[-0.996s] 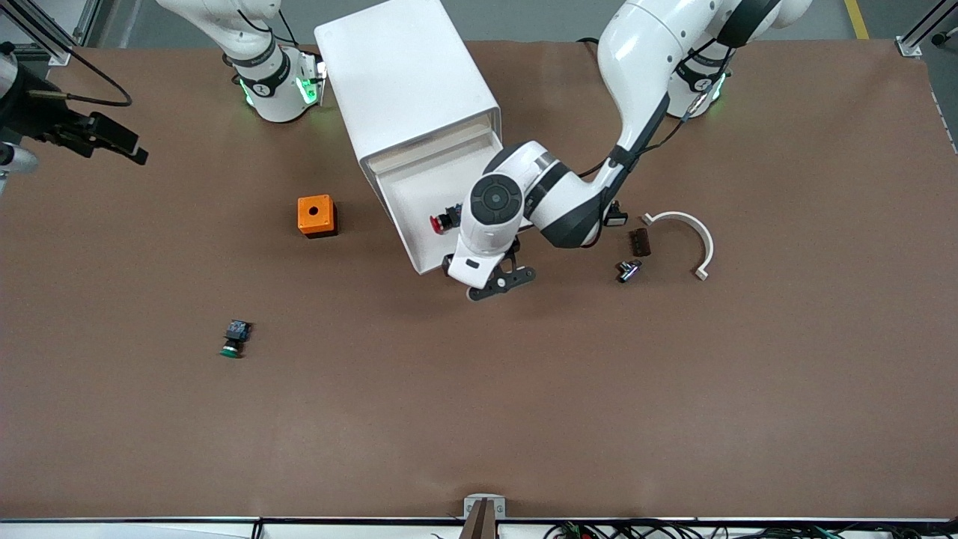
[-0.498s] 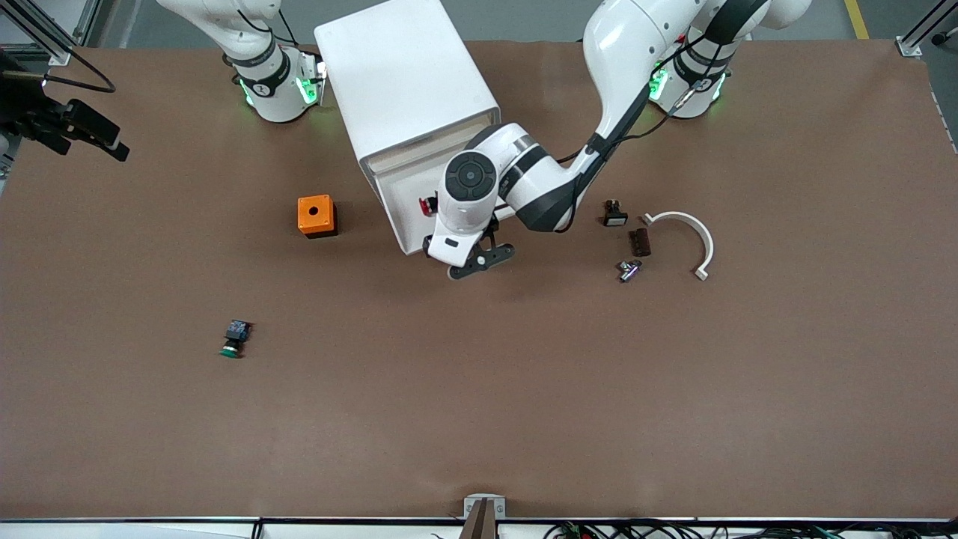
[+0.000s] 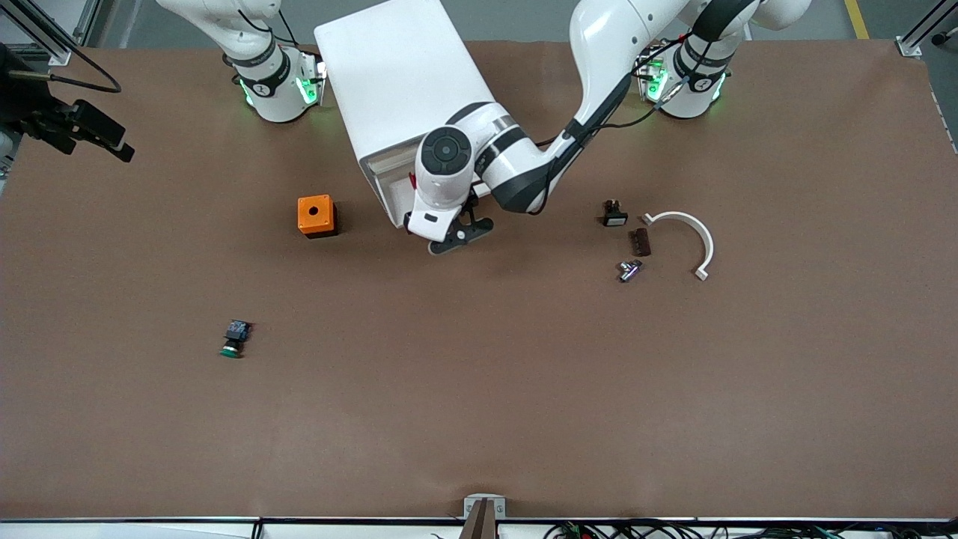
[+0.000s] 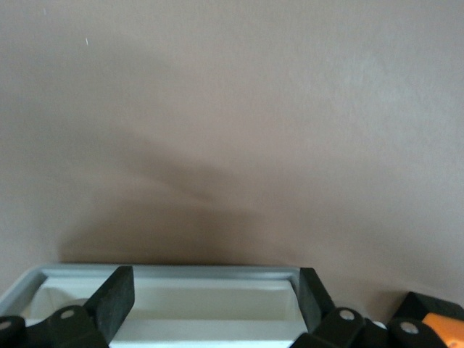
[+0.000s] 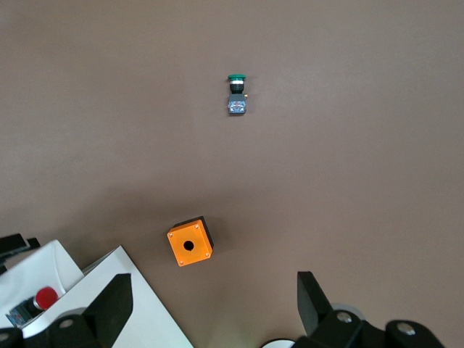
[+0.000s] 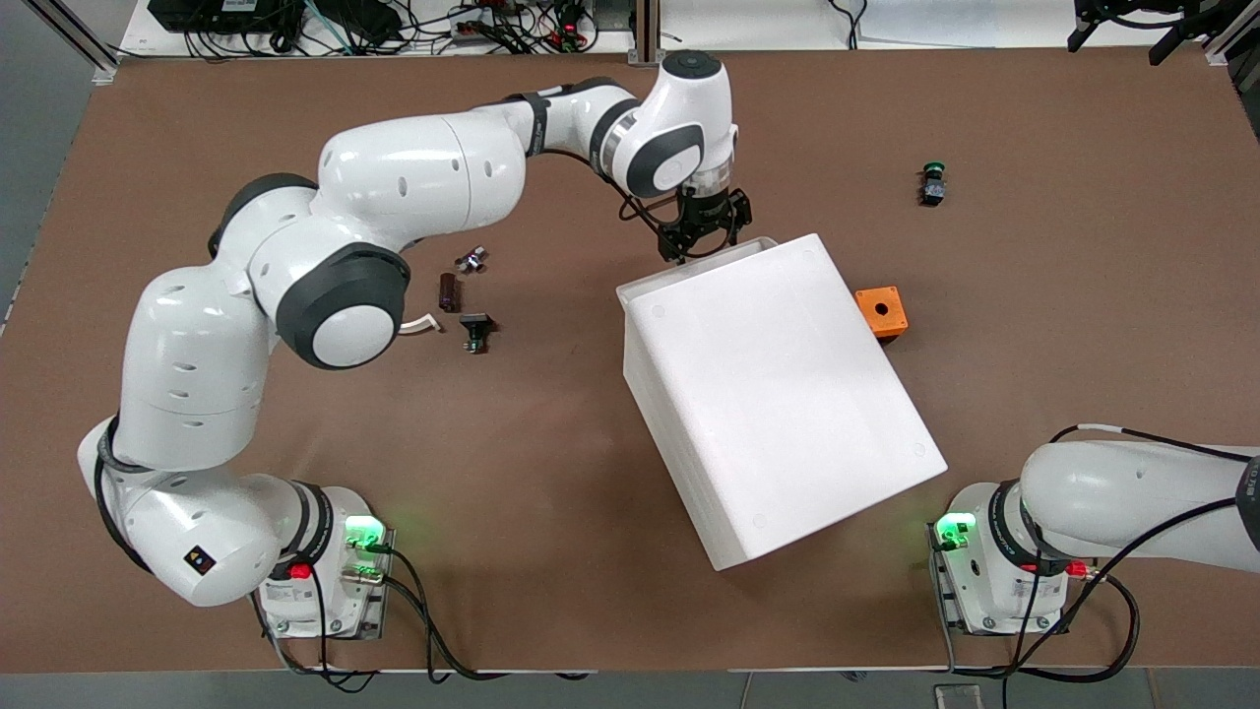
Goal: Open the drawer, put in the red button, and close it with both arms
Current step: 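Push the drawer shut into the cabinet with the left gripper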
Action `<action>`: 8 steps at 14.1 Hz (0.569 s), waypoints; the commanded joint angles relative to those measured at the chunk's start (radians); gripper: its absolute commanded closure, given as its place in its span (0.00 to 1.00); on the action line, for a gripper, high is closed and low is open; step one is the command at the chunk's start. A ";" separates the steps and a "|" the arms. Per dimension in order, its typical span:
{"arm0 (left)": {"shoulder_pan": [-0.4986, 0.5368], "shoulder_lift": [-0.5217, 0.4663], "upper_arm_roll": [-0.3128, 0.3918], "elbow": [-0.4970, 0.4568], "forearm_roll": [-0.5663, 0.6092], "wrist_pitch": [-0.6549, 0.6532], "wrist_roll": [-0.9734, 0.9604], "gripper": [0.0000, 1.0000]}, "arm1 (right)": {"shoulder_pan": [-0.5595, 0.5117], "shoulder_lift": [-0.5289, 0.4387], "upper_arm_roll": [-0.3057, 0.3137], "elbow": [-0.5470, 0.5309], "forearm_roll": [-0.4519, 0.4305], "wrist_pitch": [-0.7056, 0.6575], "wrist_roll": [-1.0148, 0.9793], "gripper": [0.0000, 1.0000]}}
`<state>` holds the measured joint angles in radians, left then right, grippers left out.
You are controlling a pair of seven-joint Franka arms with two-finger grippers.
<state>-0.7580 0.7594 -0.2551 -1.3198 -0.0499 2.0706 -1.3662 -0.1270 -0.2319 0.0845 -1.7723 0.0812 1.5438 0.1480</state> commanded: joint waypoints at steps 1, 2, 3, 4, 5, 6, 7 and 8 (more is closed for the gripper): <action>-0.030 -0.018 -0.004 -0.016 0.015 0.009 -0.059 0.00 | 0.006 0.011 0.001 0.036 -0.017 -0.008 0.021 0.00; -0.043 -0.018 -0.004 -0.016 0.015 0.011 -0.071 0.00 | 0.003 0.014 0.001 0.040 -0.017 -0.010 0.019 0.00; -0.050 -0.018 -0.004 -0.018 0.015 0.009 -0.082 0.00 | 0.003 0.025 0.000 0.050 -0.015 -0.010 0.019 0.00; -0.056 -0.018 -0.006 -0.018 0.015 0.009 -0.083 0.00 | 0.001 0.034 0.000 0.063 -0.015 -0.010 0.025 0.00; -0.063 -0.018 -0.009 -0.018 0.013 0.011 -0.091 0.00 | -0.003 0.042 0.000 0.080 -0.015 -0.011 0.022 0.00; -0.075 -0.017 -0.010 -0.018 0.013 0.013 -0.096 0.00 | -0.003 0.051 -0.002 0.088 -0.015 -0.011 0.022 0.00; -0.080 -0.015 -0.012 -0.018 0.012 0.014 -0.099 0.00 | -0.003 0.052 -0.002 0.088 -0.015 -0.010 0.022 0.00; -0.087 -0.014 -0.012 -0.019 0.013 0.014 -0.102 0.00 | -0.003 0.052 -0.002 0.090 -0.015 -0.010 0.022 0.00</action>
<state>-0.8337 0.7594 -0.2590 -1.3208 -0.0498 2.0708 -1.4385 -0.1281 -0.2029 0.0803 -1.7194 0.0812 1.5444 0.1524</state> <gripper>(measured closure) 0.000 0.000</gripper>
